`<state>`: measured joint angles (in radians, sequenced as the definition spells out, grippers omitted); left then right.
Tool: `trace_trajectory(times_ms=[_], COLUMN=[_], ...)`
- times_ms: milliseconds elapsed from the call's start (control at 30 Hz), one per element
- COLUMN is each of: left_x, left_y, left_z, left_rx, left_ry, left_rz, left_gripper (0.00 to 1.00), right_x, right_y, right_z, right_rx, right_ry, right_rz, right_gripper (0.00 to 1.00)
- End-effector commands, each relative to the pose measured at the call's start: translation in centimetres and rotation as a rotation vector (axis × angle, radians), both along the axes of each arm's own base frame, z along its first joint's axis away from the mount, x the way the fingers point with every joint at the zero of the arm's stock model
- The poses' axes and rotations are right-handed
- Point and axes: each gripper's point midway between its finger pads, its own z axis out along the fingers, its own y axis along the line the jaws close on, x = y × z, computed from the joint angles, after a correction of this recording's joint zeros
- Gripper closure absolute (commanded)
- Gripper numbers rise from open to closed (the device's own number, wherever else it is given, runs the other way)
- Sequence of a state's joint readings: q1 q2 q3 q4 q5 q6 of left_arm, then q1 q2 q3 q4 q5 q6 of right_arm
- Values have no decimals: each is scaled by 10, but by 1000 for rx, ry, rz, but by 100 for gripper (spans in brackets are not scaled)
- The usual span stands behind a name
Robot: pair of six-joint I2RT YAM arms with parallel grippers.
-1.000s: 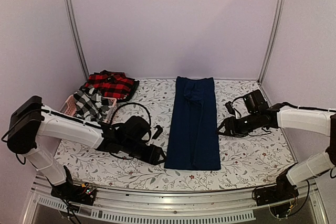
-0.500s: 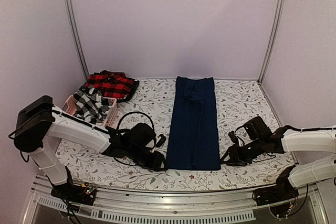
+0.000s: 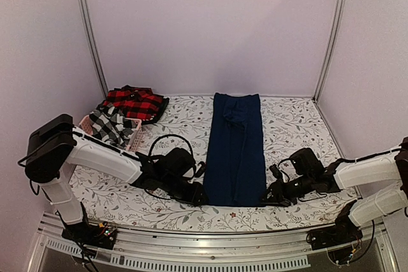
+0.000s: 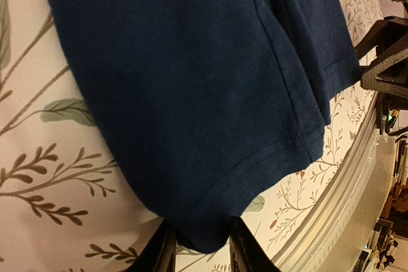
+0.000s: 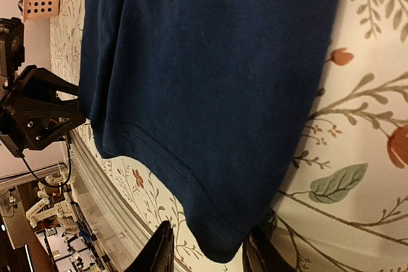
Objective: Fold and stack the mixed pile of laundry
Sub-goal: Pick up the rectangle-folded T-shirt from the center of the board, then fold the rectangle-folded T-shirt at the center of the board.
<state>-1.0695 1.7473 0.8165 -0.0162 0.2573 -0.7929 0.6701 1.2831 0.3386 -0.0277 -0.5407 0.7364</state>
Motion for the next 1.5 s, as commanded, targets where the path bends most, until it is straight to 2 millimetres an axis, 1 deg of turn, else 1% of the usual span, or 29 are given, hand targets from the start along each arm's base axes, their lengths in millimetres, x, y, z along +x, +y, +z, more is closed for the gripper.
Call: trace_trajectory(times_ms=[0,167,200,233,333,433,500,567,667,733,800,833,900,1067,1100,1133,1233,1267,1300,1333,1367,1467], left_x=[-7,-11,-13,-15,-23,-38,-45,-42,-22,-7,10,19,35,80,89,99,130,140,150,165,175,208], left_y=[7,7,6,5,2,2,3,5,5,-1,-8,-10,-15,-17,-17,-18,-20,-21,-22,-24,-25,-27], left_z=[-17,-17,-17,-16,-11,-5,0,8,23,34,45,47,50,51,52,51,50,49,49,53,52,50], left_rx=[61,56,56,53,50,59,58,54,37,7,-1,-4,-11,1,2,5,10,13,13,3,-1,-1], left_ry=[24,32,33,34,13,7,3,-16,-65,-99,-138,-152,-168,-210,-223,-232,-256,-265,-275,-287,-289,-309], left_rz=[-22,-39,-45,-55,-102,-146,-158,-146,-112,-106,-99,-95,-86,-55,-48,-40,-20,-14,-6,9,16,42], left_gripper=[74,91,96,100,100,100,100,100,100,100,100,100,100,100,100,100,100,100,100,100,100,100], right_x=[-17,-18,-18,-20,-24,-34,-33,-25,-8,4,18,25,41,84,93,104,140,151,162,175,185,221], right_y=[-10,-10,-10,-9,-5,-3,1,4,5,6,5,5,3,-1,-2,-6,-17,-19,-21,-23,-25,-24], right_z=[-28,-27,-26,-25,-17,-11,2,18,37,47,51,54,54,61,65,64,71,69,69,72,67,75], right_rx=[-67,-66,-63,-57,-42,-39,-10,1,-25,-50,-76,-81,-108,-134,-133,-143,-133,-137,-135,-133,-142,-121], right_ry=[76,71,69,68,60,62,43,-5,-76,-128,-169,-185,-210,-281,-296,-309,-356,-358,-372,-391,-390,-441], right_rz=[0,7,8,12,33,56,55,42,17,8,-10,-20,-32,-70,-84,-93,-135,-145,-150,-163,-163,-177], right_gripper=[67,89,97,100,100,100,100,100,100,100,100,100,100,100,100,100,100,100,100,100,100,100])
